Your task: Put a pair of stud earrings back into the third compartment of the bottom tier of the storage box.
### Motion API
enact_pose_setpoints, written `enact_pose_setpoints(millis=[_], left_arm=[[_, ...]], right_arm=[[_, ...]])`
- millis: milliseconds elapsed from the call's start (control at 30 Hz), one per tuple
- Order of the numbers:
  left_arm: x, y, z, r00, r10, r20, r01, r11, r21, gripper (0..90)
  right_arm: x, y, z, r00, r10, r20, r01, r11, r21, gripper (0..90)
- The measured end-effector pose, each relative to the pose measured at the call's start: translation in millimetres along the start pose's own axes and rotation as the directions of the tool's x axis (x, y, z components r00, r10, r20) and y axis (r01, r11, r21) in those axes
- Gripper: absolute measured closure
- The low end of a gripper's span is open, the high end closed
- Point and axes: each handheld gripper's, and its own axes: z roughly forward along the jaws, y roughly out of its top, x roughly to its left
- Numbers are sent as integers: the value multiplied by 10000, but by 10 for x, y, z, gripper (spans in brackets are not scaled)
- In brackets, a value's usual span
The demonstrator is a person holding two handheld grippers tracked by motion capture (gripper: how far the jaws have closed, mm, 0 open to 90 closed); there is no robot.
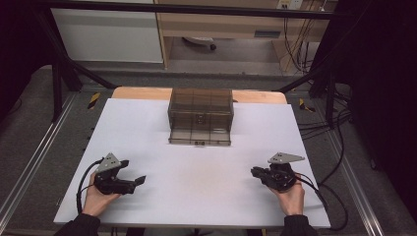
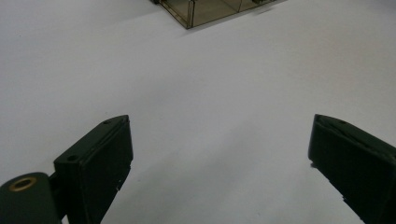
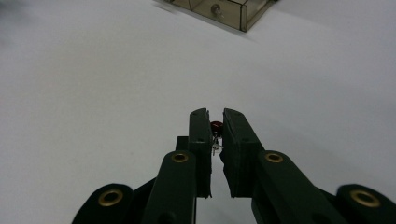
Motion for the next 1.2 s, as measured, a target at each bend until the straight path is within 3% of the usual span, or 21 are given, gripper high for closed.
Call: enact_pose_setpoints(millis=[400,1200], left_arm=[[0,4,-5,10000,-5,15,6,10000,-44,62],[7,-1,1,10000,-7,37,7,10000,3,62]], right_arm=[[95,234,210,9999,-98,-105,97,9999,-120,826],[107,687,594,9996,-277,78,281,9983,-510,827]])
